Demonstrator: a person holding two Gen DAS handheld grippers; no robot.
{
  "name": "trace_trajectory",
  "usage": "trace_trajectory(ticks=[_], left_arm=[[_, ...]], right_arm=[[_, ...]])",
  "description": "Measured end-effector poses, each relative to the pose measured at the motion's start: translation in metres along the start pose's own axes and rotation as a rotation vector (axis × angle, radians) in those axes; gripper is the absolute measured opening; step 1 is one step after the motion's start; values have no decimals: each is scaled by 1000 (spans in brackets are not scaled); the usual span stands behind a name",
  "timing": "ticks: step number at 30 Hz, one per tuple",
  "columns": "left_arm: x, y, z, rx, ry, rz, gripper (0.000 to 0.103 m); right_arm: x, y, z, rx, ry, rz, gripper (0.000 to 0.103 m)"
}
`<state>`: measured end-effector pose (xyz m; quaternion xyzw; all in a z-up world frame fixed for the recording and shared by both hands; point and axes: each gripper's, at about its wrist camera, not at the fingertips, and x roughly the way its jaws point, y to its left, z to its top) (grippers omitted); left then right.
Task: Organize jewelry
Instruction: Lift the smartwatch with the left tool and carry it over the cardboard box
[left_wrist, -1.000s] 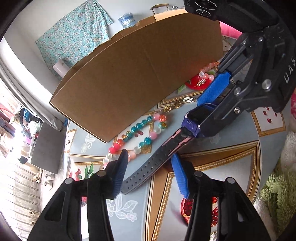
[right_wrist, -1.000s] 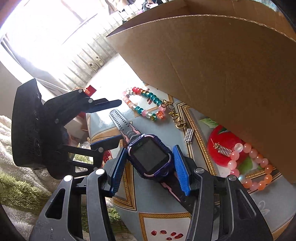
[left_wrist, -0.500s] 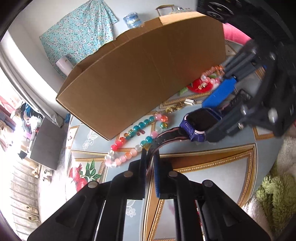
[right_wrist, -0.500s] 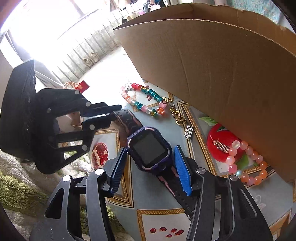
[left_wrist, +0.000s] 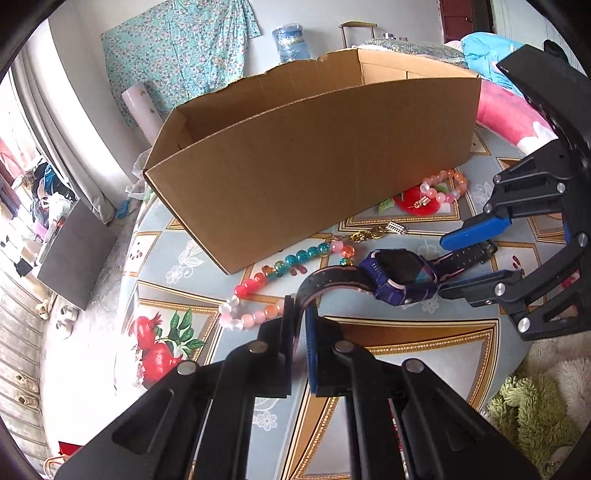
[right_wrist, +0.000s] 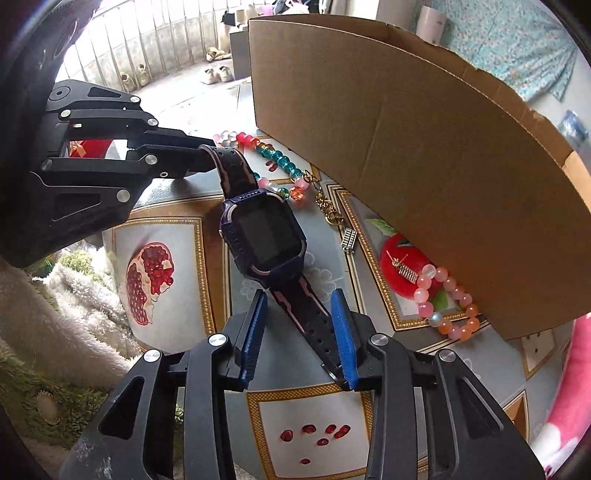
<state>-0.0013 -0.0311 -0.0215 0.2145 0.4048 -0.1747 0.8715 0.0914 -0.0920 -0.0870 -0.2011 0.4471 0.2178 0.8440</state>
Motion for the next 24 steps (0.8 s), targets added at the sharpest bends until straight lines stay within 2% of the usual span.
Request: trace_trajectory(ticks=[2, 6, 7, 11, 12, 14, 19, 24], left_arm=[[-2, 0, 1, -5, -10, -8, 5], [-6, 2, 6, -10, -34, -15, 5], [-8, 2, 6, -7, -41, -5, 5], [-10, 6, 6, -22, -44, -3, 5], [-10, 5, 6, -23, -44, -2, 5], [-16, 6, 8, -22, -57, -2, 5], [-56, 9, 25, 4, -162, 15, 4], [-106, 21, 66, 85, -340, 98, 4]], right_arm=[[1, 12, 0, -32, -7, -41, 32], [5, 27, 0, -26, -29, -57, 32], [4, 27, -2, -18, -32, -64, 23], [1, 23, -13, 35, -49, -89, 12], [-1, 24, -16, 48, -58, -94, 6], [-8, 25, -23, 55, -81, -127, 3], [-57, 25, -20, 87, -189, -163, 1], [-124, 20, 4, 31, -333, -219, 1]])
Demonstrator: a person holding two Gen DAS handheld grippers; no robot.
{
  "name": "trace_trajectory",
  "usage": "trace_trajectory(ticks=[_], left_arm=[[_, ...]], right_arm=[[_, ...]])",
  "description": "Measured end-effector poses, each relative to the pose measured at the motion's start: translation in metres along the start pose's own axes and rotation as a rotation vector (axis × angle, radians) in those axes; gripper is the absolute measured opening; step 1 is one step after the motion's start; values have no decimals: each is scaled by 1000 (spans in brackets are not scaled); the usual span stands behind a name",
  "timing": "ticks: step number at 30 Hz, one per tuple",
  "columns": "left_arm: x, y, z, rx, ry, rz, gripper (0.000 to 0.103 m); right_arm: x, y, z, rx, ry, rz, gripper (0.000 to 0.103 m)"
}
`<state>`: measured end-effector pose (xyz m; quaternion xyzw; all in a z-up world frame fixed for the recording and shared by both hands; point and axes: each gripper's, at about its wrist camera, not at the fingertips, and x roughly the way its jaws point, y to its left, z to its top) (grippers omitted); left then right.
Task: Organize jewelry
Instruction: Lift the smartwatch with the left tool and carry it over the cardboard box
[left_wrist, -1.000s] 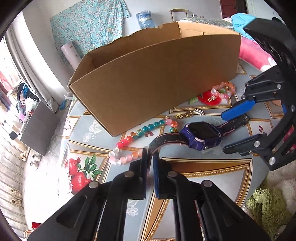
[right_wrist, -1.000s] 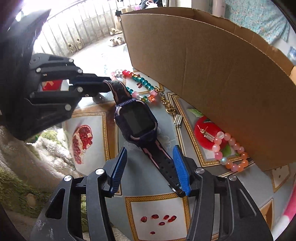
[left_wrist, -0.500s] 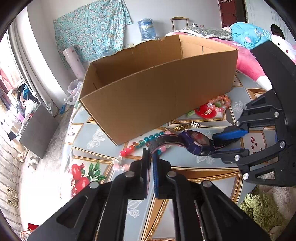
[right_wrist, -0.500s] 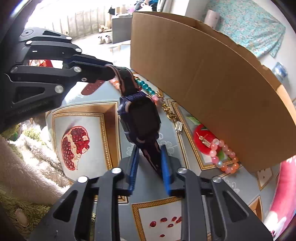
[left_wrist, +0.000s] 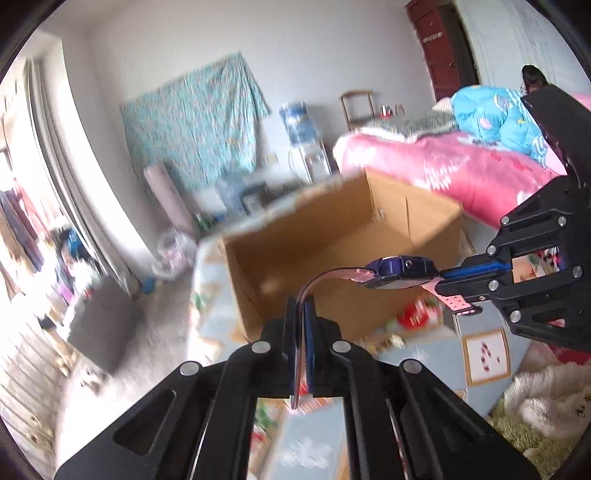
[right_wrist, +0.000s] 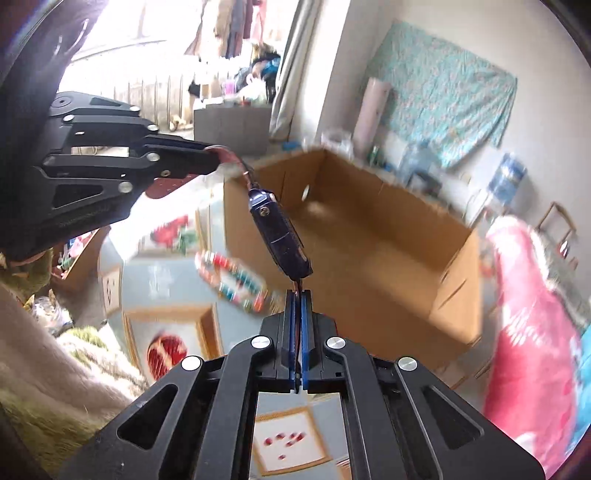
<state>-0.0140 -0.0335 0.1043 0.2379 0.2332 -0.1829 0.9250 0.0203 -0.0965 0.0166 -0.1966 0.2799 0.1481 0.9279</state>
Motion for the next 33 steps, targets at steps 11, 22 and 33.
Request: trace_trajectory(ticks=[11, 22, 33], left_arm=[[132, 45, 74, 66, 127, -94, 4], [253, 14, 53, 339, 355, -127, 7], [224, 25, 31, 272, 410, -207, 22]], right_arm=[[103, -118, 97, -64, 125, 158, 1], [218, -155, 91, -301, 398, 142, 4], [185, -185, 61, -108, 468, 293, 37]])
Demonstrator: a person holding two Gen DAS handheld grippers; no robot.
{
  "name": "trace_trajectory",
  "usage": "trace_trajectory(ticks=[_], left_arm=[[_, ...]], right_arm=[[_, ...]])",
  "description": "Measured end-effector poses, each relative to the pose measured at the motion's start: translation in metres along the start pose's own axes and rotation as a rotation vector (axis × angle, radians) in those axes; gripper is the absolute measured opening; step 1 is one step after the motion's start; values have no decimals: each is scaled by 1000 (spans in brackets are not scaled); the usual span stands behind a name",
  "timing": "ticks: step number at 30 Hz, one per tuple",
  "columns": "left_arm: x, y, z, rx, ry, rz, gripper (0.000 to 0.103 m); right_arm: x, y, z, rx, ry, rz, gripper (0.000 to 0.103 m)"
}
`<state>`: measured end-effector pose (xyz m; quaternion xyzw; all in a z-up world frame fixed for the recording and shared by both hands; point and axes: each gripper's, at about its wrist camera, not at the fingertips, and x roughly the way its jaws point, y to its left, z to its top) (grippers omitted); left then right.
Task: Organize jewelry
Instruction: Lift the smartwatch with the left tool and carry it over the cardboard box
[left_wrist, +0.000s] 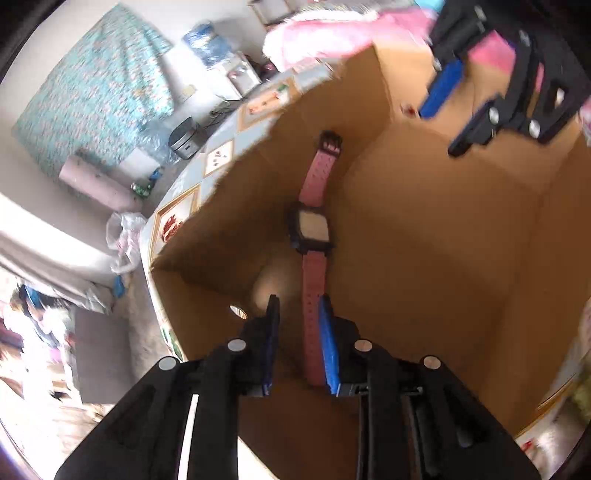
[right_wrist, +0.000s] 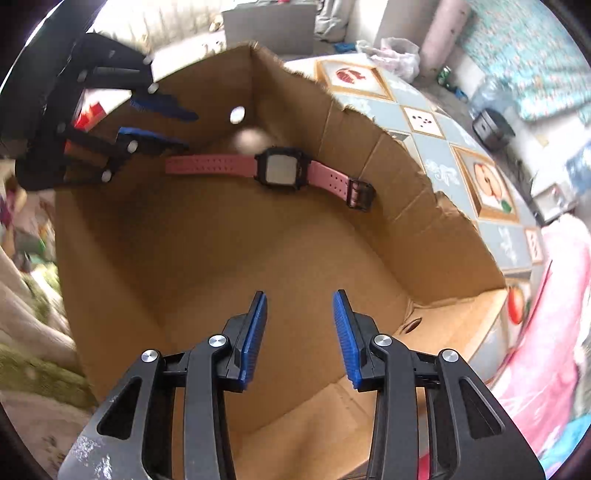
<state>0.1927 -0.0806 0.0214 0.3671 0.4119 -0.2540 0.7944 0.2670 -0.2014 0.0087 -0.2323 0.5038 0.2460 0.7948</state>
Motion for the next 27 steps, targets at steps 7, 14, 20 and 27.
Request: trace_trajectory(ticks=[7, 14, 20, 27], left_arm=[[-43, 48, -35, -403, -133, -27, 30], [-52, 56, -65, -674, -170, -40, 33], [-49, 48, -79, -721, -174, -19, 41], [-35, 45, -82, -721, -182, -19, 45]], right_arm=[[-20, -10, 29, 177, -124, 151, 38], [17, -23, 69, 434, -66, 281, 45], [41, -46, 62, 765, -5, 282, 53], [48, -65, 52, 885, -54, 149, 55]])
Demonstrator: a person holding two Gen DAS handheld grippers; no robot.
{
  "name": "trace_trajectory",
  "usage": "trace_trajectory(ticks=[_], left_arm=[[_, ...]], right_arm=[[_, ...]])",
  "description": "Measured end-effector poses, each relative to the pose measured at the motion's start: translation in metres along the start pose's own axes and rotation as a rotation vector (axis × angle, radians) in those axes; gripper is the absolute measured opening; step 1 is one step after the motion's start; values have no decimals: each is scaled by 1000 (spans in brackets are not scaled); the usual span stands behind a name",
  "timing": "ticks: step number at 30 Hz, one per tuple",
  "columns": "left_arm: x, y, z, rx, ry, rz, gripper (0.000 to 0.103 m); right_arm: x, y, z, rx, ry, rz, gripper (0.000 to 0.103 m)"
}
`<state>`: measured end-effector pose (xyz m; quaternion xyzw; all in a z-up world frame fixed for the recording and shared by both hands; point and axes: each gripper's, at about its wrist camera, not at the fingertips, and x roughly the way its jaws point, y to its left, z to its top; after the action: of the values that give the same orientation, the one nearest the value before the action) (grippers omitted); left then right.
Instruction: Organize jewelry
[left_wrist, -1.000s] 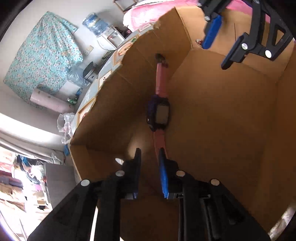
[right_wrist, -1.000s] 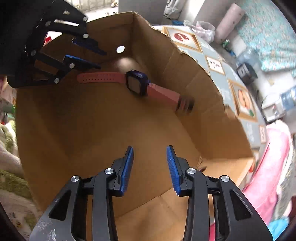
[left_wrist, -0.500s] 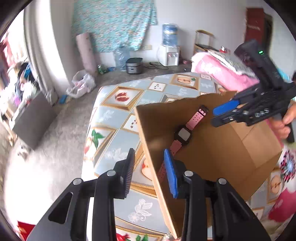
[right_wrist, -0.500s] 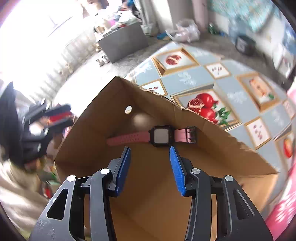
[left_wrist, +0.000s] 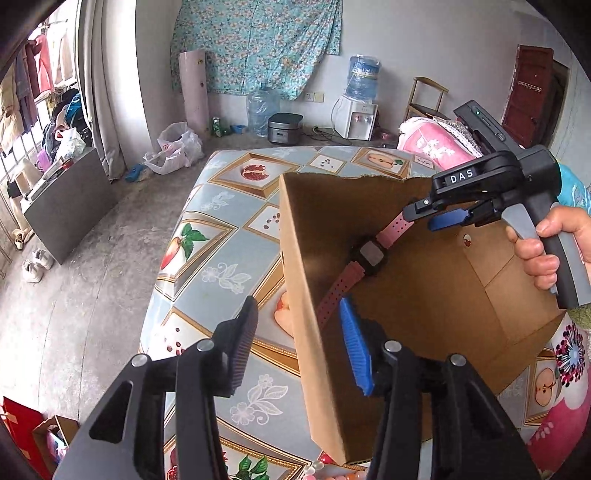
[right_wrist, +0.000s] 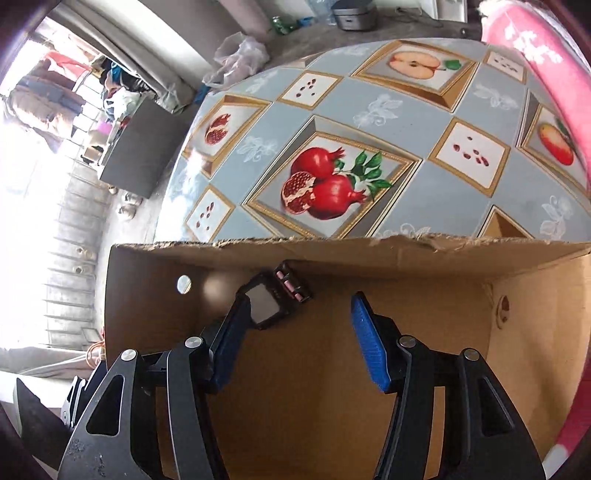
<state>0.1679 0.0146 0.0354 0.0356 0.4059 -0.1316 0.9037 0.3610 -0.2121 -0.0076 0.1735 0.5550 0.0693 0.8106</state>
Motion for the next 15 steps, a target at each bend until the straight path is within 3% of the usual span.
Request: trace_trajectory(ticks=[3, 5, 6, 7, 9, 15], left_arm=[[3, 1, 0, -6, -3, 5, 45], [4, 2, 0, -19, -6, 4, 45], [3, 3, 1, -27, -6, 3, 45], [3, 4, 0, -35, -7, 3, 45], [2, 6, 2, -43, -12, 3, 45], [-5, 10, 2, -48, -35, 0, 45]], right_arm=[[-3, -2, 6, 3, -17, -1, 47], [5, -1, 7, 5, -21, 10, 34], [7, -1, 8, -4, -22, 15, 19], [10, 0, 8, -17, -29, 14, 12], [8, 2, 6, -37, -45, 25, 4], [-51, 24, -10, -151, -164, 31, 3]])
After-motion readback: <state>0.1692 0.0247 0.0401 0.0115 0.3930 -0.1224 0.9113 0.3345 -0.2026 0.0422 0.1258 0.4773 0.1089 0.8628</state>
